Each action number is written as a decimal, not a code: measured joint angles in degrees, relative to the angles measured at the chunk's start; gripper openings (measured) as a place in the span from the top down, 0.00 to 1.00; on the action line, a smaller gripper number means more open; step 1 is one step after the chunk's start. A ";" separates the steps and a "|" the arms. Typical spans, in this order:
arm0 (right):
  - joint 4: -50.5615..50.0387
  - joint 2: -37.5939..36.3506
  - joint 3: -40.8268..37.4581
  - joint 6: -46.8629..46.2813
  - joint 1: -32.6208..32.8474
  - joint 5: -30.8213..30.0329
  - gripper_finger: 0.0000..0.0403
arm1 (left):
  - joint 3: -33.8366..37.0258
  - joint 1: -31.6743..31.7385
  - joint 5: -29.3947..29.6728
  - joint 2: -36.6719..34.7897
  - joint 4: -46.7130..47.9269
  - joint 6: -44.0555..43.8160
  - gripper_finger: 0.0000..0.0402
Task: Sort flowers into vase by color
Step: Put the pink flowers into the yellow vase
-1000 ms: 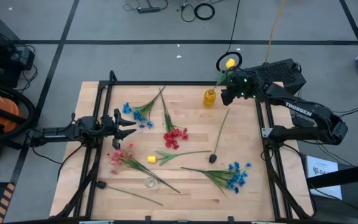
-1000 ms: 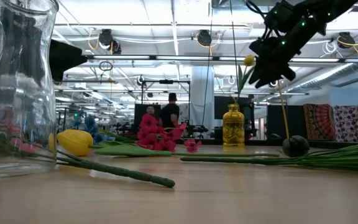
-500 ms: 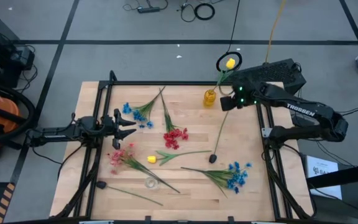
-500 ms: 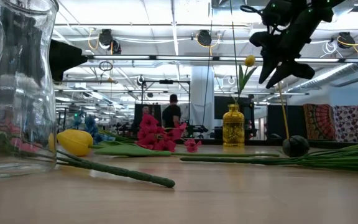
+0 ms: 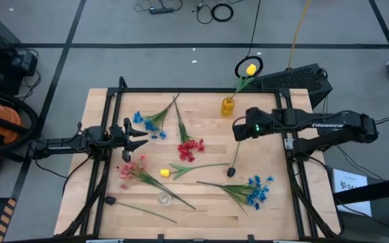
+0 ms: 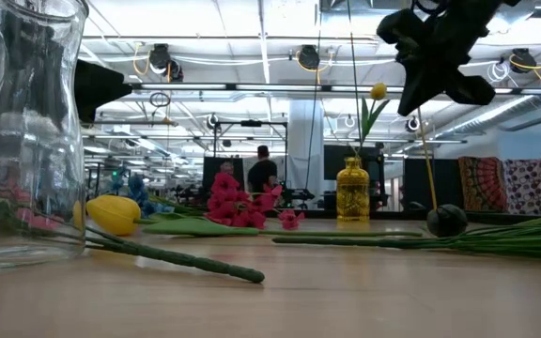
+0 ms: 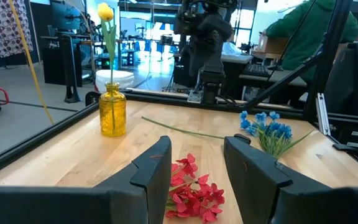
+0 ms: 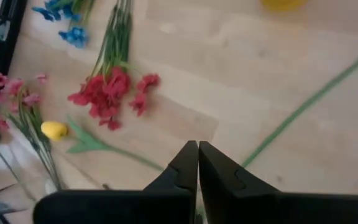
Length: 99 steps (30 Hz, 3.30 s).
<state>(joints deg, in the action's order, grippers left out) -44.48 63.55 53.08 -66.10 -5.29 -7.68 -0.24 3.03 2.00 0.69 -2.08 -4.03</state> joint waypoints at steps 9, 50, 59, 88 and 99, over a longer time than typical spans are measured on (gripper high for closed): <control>-2.19 0.83 -0.02 -5.82 5.74 -7.36 1.00 | -0.01 -0.04 -0.22 0.00 -0.09 -8.63 0.62; -3.33 10.29 -0.02 4.80 6.11 -7.20 1.00 | -28.07 -0.04 17.88 31.36 31.42 -37.98 0.62; -3.79 10.29 -0.02 11.43 6.05 -7.00 1.00 | -41.54 2.90 19.53 49.76 38.80 -48.11 0.62; -3.81 10.29 -0.02 24.98 6.05 -4.42 1.00 | -57.27 -10.16 17.31 63.78 54.00 -73.75 0.62; -3.48 10.29 -0.02 27.38 6.05 -4.53 1.00 | -57.28 -26.31 19.59 65.74 63.07 -104.28 0.62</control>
<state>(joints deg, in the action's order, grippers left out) -47.96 73.84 53.06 -38.72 0.75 -12.21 -57.52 -23.28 21.59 66.43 60.98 -108.31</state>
